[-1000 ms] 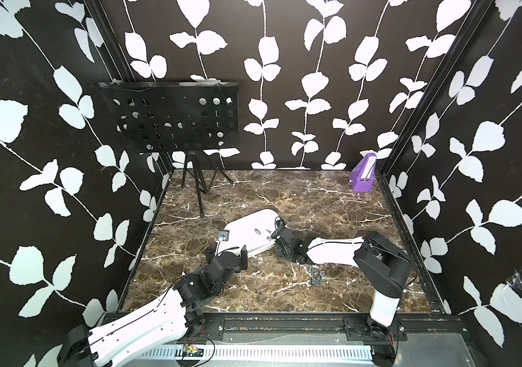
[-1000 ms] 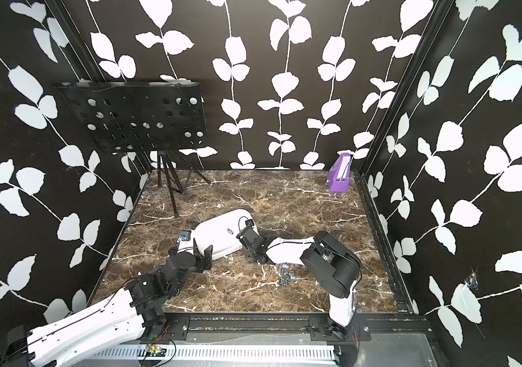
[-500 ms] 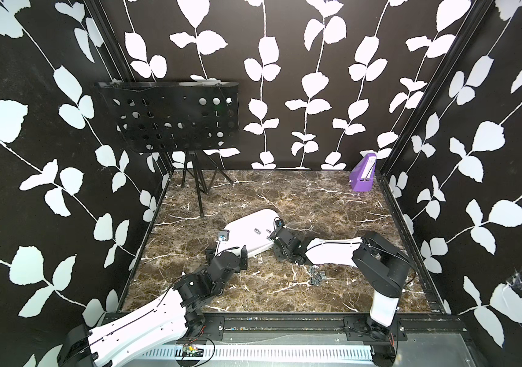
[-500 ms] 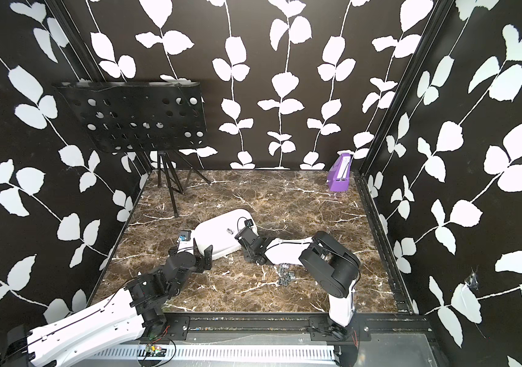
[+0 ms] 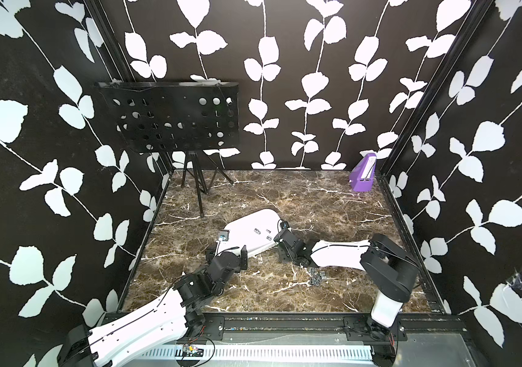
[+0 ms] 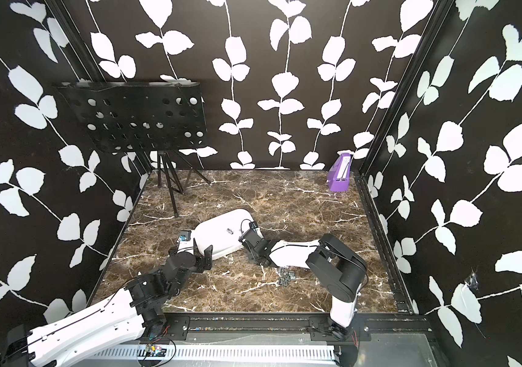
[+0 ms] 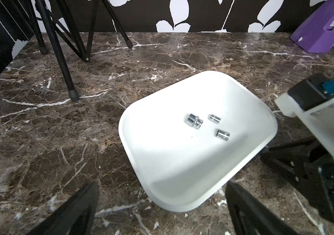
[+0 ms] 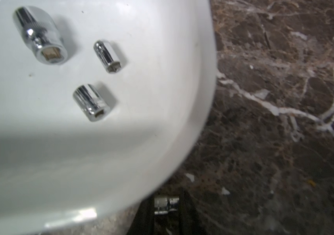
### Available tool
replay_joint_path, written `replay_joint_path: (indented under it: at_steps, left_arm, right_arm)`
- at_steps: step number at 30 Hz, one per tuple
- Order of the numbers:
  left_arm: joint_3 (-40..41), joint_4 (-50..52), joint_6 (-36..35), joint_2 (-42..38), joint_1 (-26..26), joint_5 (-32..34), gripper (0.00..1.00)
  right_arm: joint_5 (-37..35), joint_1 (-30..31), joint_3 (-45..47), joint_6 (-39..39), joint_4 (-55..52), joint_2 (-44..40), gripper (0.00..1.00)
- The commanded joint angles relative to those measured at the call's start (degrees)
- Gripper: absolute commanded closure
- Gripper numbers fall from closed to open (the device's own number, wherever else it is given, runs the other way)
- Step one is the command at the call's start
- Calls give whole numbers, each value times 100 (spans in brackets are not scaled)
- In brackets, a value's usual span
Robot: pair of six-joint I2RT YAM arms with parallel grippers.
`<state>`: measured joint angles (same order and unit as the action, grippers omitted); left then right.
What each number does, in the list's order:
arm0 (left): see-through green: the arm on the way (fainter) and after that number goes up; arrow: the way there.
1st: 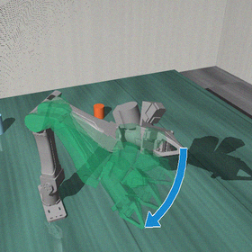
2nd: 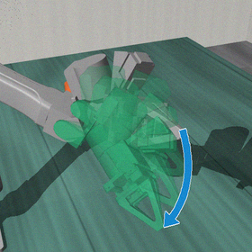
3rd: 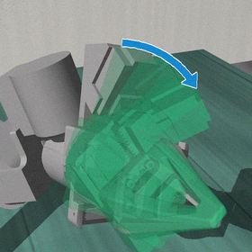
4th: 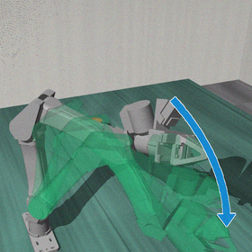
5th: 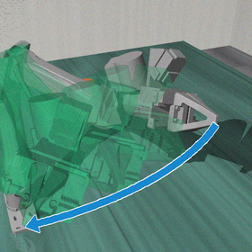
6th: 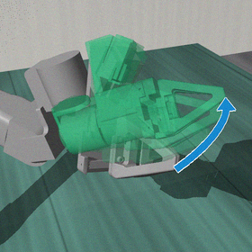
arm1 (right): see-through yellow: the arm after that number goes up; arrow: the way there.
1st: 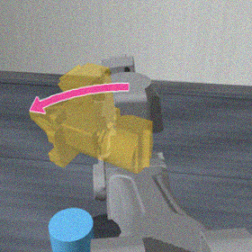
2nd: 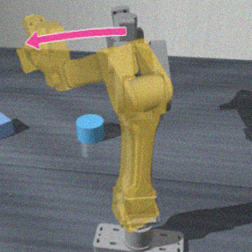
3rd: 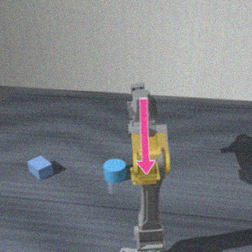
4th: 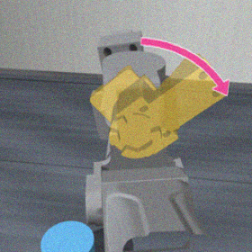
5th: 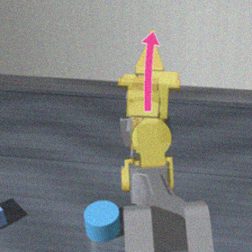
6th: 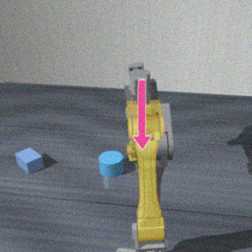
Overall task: Put the socket on the desktop into the storage box
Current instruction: Pick up the socket head from the center of the board.
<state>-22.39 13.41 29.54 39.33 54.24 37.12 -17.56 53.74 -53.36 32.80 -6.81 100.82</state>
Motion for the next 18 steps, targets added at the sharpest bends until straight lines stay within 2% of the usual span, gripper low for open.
replay_joint_path:
  at_steps: [1, 18]
  left_arm:
    - [-17, -36, -2, -79, 17, 74, 3]
    - [22, 5, -40, -148, 17, 330, 3]
  right_arm:
    - [-131, -16, 175, 36, -316, -413, 82]
    - [-108, -3, -518, 34, -1163, -772, 84]
